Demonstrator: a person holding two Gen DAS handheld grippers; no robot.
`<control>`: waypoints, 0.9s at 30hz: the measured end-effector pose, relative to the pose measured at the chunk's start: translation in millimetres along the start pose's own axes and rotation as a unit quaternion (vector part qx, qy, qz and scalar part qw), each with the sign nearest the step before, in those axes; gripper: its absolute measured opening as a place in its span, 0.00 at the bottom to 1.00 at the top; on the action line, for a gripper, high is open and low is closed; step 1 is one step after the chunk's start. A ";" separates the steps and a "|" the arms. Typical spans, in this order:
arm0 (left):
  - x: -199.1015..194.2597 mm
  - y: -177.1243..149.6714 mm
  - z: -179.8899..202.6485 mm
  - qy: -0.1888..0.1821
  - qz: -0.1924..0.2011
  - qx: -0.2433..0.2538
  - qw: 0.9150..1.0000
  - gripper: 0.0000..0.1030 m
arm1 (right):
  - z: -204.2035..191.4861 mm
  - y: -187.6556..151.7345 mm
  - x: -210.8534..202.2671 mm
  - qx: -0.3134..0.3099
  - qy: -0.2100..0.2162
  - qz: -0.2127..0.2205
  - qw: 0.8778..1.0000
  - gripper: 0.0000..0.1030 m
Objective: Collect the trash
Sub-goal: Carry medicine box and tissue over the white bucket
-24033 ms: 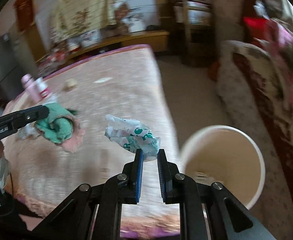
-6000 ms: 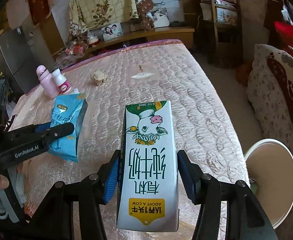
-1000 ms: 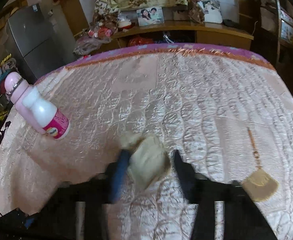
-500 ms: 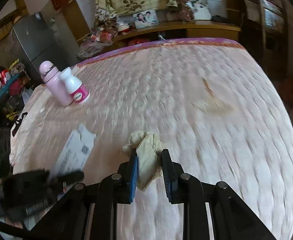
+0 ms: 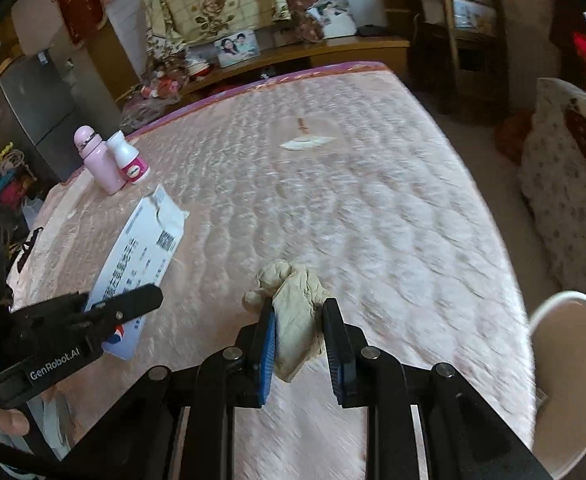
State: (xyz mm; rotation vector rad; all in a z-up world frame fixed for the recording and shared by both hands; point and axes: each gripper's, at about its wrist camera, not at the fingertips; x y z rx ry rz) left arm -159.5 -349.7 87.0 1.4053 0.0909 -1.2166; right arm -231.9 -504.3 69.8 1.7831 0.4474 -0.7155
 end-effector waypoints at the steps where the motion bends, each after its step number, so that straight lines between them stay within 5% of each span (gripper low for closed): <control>1: 0.4 -0.5 10.0 -0.007 -0.001 0.007 1.000 0.15 | 5.3 -1.9 -6.1 0.002 -0.003 0.002 1.000 0.21; 15: 20.1 -4.3 139.5 -0.081 -0.007 0.095 0.992 0.15 | 109.7 -24.2 -98.6 0.055 -0.097 0.035 0.993 0.21; 27: 53.7 -14.5 223.1 -0.130 -0.034 0.138 0.981 0.15 | 185.3 -49.4 -135.2 0.098 -0.166 0.038 0.980 0.21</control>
Point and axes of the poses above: each gripper's, at about its wrist camera, not at the fingertips, and x roughly the way its jaws point, z to its right, y to its top, and after that the axes turned 11 degrees about z, right-handed
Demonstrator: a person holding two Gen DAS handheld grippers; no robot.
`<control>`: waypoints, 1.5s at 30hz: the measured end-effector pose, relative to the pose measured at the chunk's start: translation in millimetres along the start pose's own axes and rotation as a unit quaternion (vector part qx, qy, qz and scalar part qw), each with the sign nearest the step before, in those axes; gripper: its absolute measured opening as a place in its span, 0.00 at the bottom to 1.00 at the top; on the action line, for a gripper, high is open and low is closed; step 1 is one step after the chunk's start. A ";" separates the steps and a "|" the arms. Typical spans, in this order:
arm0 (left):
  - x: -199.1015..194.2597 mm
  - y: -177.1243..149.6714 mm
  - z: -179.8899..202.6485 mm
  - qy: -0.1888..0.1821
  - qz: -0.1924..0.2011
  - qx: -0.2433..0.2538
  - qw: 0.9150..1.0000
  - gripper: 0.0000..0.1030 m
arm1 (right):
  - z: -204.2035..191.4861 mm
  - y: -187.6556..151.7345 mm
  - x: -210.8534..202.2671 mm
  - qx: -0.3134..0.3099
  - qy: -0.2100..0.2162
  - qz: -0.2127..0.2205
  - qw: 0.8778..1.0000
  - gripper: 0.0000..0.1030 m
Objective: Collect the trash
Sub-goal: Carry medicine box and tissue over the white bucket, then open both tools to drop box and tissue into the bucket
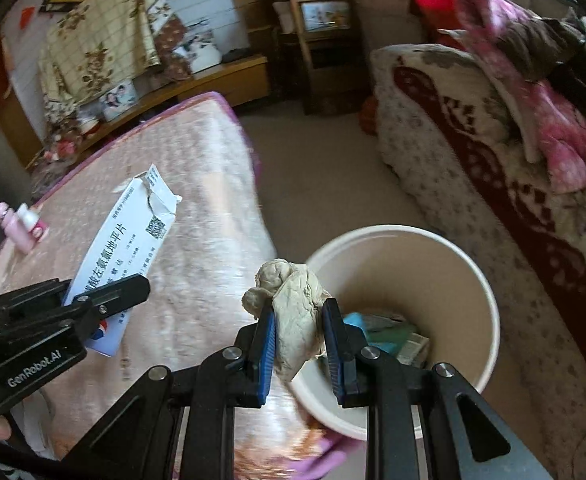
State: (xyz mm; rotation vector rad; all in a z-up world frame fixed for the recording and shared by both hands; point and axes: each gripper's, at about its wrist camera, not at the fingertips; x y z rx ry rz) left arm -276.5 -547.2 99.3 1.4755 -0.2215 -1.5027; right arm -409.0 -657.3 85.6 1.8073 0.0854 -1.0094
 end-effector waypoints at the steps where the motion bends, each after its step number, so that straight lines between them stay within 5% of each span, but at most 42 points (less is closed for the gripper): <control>1: 2.6 -0.1 2.5 -0.004 -0.002 0.000 1.000 0.15 | 5.5 -1.2 0.2 0.002 -0.005 -0.001 1.000 0.21; 11: 27.0 1.5 29.1 -0.035 -0.018 0.008 0.999 0.15 | 45.3 -10.7 4.1 0.035 -0.029 -0.007 0.999 0.21; 39: 51.9 -0.9 43.8 -0.072 -0.034 -0.006 0.997 0.16 | 76.1 -17.8 16.4 0.068 -0.048 -0.011 0.996 0.21; 40: 52.2 -0.6 43.6 -0.076 -0.034 -0.010 0.996 0.17 | 78.3 -17.8 15.9 0.075 -0.047 -0.008 0.996 0.21; 42: 51.9 0.1 43.1 -0.089 -0.032 -0.018 0.995 0.36 | 82.2 -17.8 15.2 0.085 -0.047 -0.005 0.995 0.34; 43: 50.6 0.6 42.2 -0.095 -0.028 -0.024 0.995 0.55 | 84.3 -17.8 14.1 0.092 -0.046 -0.002 0.995 0.48; 45: 46.6 2.3 40.9 -0.099 -0.015 -0.030 0.994 0.60 | 85.6 -18.0 11.9 0.099 -0.042 0.003 0.994 0.54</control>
Point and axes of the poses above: each gripper's, at about its wrist camera, not at the fingertips, and x roughly the way its jaws point, z to its right, y to its top, and after that the axes turned 11 degrees about z, right-handed
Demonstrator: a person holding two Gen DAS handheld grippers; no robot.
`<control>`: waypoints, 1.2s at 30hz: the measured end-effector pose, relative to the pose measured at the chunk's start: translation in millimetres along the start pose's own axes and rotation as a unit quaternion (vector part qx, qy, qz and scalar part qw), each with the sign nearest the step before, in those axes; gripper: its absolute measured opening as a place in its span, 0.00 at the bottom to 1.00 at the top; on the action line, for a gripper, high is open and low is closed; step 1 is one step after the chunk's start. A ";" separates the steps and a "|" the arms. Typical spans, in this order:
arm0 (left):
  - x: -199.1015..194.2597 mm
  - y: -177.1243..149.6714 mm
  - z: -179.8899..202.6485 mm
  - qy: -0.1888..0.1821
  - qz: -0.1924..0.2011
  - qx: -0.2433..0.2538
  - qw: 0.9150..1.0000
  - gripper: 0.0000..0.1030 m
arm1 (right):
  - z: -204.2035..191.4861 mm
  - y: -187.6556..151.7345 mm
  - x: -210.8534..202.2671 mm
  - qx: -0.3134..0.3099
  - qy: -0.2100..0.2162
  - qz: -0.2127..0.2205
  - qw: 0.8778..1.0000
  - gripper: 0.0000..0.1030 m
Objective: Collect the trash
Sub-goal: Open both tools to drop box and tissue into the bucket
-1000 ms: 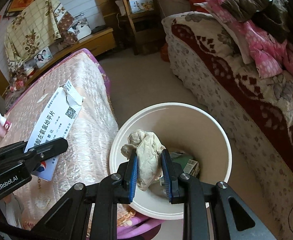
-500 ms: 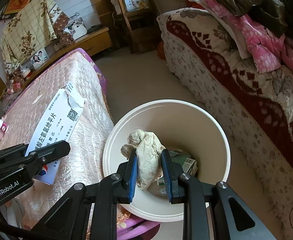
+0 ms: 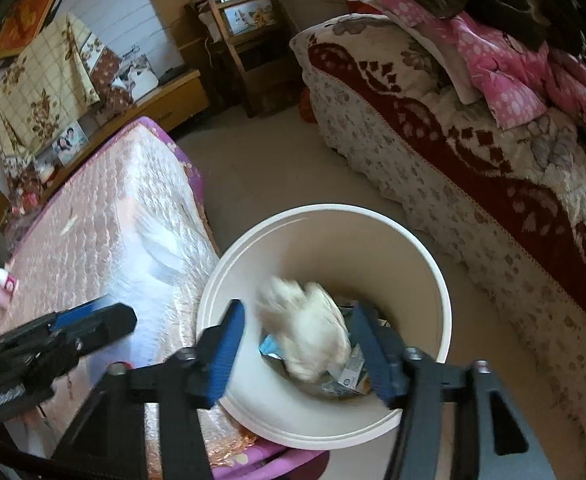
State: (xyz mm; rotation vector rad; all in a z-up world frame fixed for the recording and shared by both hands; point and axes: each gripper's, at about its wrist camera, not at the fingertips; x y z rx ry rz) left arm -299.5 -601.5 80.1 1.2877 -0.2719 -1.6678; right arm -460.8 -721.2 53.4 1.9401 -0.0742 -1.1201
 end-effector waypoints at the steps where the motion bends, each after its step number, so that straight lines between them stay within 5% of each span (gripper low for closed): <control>1: -2.0 0.6 -0.2 0.005 0.005 0.003 1.000 0.60 | 0.3 0.0 -1.0 0.001 -0.001 0.001 1.000 0.54; 10: -25.8 -3.8 -9.1 0.073 0.036 0.023 0.996 0.60 | -16.0 -10.1 -15.6 -0.030 -0.013 0.013 0.999 0.54; 15: -56.3 -9.4 -9.6 0.129 0.072 0.051 0.988 0.60 | -32.3 -17.4 -39.3 -0.045 -0.028 0.041 0.998 0.54; 27: -140.1 -18.8 0.5 0.157 0.160 0.070 0.972 0.60 | -80.9 -26.2 -110.0 -0.054 -0.036 0.120 0.991 0.54; 32: -174.5 -21.0 8.7 0.161 0.209 0.075 0.962 0.60 | -95.8 -23.8 -147.6 -0.059 -0.042 0.170 0.983 0.68; 36: -193.7 -24.3 12.1 0.163 0.233 0.074 0.956 0.60 | -109.7 -21.7 -171.6 -0.078 -0.052 0.199 0.975 0.68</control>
Point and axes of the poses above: each gripper's, at about its wrist camera, not at the fingertips, and x roughly the way its jaws point, z to its right, y to its top, and after that the axes turned 11 degrees about z, right-handed
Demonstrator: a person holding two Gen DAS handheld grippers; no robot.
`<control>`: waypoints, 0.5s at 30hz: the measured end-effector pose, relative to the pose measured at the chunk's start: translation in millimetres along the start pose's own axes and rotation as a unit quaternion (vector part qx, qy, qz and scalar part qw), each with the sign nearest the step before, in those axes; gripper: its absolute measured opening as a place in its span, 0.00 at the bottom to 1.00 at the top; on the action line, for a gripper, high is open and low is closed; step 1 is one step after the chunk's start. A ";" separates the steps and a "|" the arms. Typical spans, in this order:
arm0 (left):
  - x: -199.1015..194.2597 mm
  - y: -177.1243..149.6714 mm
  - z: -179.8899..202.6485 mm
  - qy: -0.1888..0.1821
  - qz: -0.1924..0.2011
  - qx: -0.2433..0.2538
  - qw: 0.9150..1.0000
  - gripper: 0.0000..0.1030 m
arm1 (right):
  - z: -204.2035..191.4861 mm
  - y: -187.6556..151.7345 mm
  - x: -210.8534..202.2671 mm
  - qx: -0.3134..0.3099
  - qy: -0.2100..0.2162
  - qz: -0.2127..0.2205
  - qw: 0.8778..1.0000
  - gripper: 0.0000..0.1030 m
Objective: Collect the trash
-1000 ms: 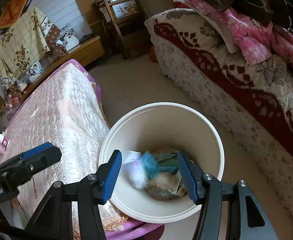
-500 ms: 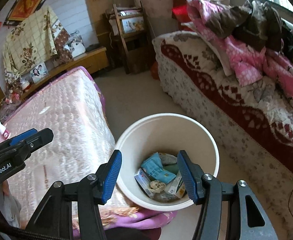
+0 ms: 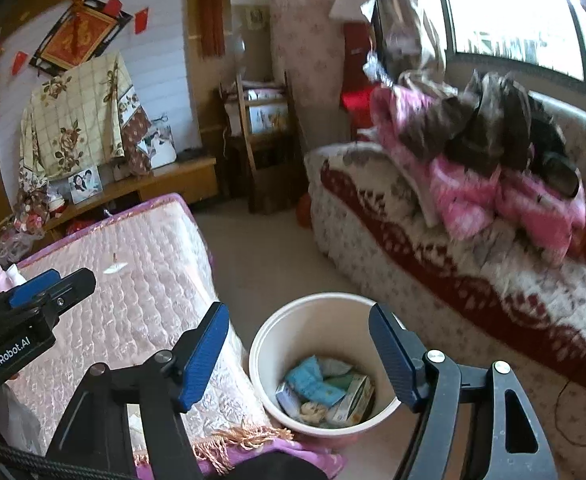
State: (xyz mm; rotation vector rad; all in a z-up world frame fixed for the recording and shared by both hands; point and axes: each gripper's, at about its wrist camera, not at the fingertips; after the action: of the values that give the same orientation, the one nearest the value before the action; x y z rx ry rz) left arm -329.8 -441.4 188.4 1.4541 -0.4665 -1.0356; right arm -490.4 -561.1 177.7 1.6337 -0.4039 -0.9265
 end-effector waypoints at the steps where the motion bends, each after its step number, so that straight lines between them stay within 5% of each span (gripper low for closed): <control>1: -4.1 0.9 -1.0 0.002 0.006 -0.002 1.000 0.60 | -1.7 2.5 -3.8 -0.002 0.001 0.004 1.000 0.68; 15: -29.2 3.4 -1.3 0.017 0.044 0.008 0.999 0.60 | -12.2 21.3 -43.0 0.001 0.010 0.053 0.999 0.77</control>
State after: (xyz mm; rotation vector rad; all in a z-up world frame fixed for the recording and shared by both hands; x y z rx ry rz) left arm -342.9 -418.1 200.7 1.4502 -0.5103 -0.9368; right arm -503.7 -529.3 213.2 1.6065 -0.4730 -0.8304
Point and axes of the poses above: each gripper's, at about its wrist camera, not at the fingertips, and x roughly the way its jaws point, z to its right, y to its top, and after that the axes turned 11 degrees about z, right-handed
